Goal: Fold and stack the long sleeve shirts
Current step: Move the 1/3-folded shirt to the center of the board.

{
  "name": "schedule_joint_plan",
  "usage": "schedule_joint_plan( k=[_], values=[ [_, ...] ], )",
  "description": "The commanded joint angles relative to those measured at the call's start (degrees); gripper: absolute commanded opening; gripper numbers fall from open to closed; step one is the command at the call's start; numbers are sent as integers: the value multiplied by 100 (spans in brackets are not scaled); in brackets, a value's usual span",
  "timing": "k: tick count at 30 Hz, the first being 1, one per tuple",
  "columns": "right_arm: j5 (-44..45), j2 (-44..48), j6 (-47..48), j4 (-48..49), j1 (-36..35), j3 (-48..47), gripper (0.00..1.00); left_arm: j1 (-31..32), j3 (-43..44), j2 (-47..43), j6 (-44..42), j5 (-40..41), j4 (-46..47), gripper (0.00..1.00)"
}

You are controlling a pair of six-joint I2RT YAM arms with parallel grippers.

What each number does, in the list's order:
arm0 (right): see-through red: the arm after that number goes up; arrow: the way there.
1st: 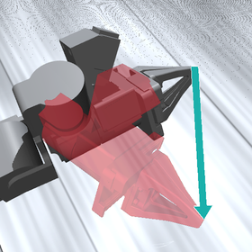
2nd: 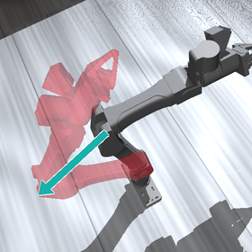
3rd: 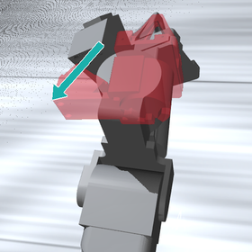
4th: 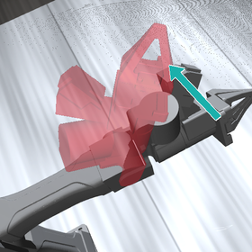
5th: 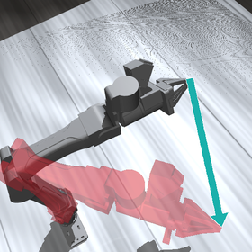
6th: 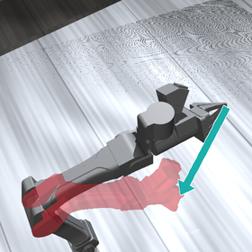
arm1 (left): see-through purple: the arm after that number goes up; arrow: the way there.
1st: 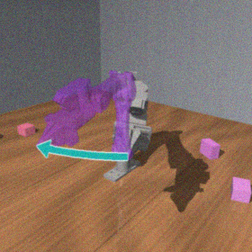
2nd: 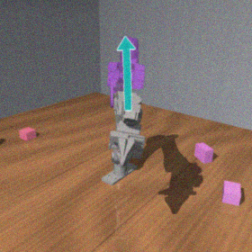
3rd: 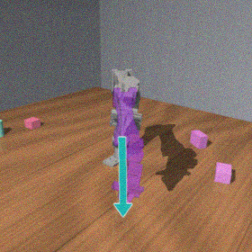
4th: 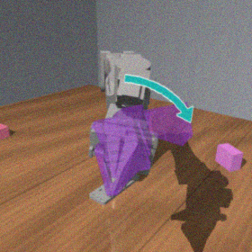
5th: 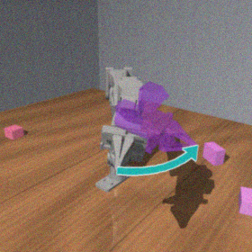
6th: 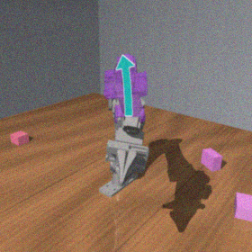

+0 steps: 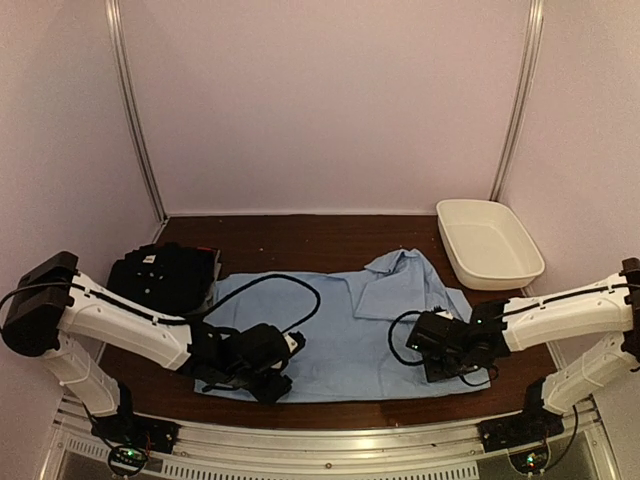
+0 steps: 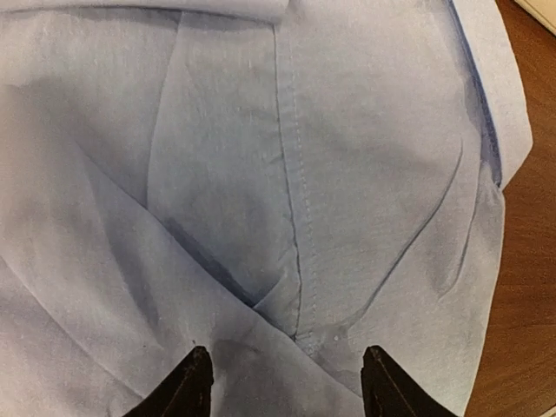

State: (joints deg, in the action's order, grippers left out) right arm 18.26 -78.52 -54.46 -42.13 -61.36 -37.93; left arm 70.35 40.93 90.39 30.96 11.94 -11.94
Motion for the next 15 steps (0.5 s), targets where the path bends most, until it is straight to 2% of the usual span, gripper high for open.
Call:
schedule_joint_plan(
  k=[1, 4, 8, 12, 15],
  values=[
    [297, 553, 72, -338, -17, -544, 60, 5, 327, -100, -144, 285, -882, 60],
    [620, 784, 358, -373, 135, -890, 62, -8, 689, -131, -339, 518, -914, 68],
    [860, 976, 1086, -24, 730, -1283, 64, -11, 1055, -195, -575, 677, -801, 78],
    [379, 963, 2047, 993, 1644, -1393, 66, -111, 1335, -306, -735, 709, -581, 86],
    [-66, 671, 2581, 1657, 2176, -1571, 66, -271, 1571, -360, -775, 596, -446, 88]
  ],
)
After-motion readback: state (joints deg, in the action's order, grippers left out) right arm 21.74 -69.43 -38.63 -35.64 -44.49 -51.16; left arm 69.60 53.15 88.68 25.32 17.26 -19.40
